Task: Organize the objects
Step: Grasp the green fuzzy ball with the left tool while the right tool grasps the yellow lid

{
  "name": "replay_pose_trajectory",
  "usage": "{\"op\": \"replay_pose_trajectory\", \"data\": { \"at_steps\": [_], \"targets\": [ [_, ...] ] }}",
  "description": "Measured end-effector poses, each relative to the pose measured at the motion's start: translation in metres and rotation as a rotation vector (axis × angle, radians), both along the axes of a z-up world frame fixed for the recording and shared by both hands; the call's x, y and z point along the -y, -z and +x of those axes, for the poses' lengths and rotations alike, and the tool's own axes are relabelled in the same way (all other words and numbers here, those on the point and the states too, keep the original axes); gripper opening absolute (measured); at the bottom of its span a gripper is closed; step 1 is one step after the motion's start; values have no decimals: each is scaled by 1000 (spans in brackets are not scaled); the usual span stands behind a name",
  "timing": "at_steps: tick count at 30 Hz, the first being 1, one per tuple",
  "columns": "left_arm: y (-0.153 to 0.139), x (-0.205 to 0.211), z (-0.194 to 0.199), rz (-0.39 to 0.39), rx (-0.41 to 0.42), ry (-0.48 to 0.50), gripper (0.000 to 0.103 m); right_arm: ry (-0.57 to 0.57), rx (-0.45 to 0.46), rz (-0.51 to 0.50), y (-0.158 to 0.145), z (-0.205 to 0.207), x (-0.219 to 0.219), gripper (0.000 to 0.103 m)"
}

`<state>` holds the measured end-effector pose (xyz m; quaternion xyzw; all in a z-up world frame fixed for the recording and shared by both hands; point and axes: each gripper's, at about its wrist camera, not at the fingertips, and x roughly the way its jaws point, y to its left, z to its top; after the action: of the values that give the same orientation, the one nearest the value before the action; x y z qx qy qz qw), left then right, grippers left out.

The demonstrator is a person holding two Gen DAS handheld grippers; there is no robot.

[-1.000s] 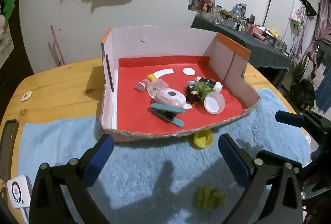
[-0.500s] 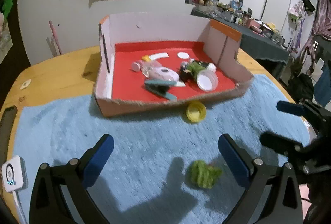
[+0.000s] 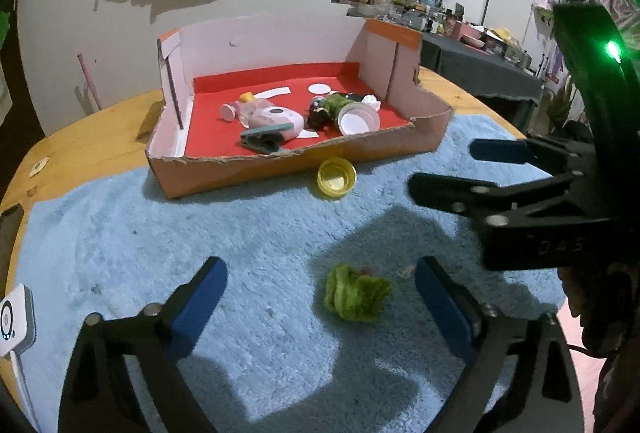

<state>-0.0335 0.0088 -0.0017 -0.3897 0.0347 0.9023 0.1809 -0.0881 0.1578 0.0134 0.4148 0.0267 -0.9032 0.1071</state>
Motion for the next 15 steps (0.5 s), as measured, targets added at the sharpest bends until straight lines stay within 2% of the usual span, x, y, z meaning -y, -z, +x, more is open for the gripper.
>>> {"op": "replay_pose_trajectory", "data": {
  "at_steps": [2, 5, 7, 11, 15],
  "targets": [
    [3, -1, 0, -8, -8, -3, 87, -16, 2, 4, 2, -4, 9, 95],
    [8, -1, 1, -7, -17, 5, 83, -32, 16, 1, 6, -10, 19, 86],
    [13, -2, 1, -20, -16, 9, 81, -39, 24, -5, 9, -14, 24, 84],
    [16, 2, -1, -18, -14, 11, 81, -42, 49, -21, 18, -24, 31, 81],
    [9, 10, -3, -19, -40, -9, 80, -32, 69, -41, 26, -32, 34, 69]
  ]
}}
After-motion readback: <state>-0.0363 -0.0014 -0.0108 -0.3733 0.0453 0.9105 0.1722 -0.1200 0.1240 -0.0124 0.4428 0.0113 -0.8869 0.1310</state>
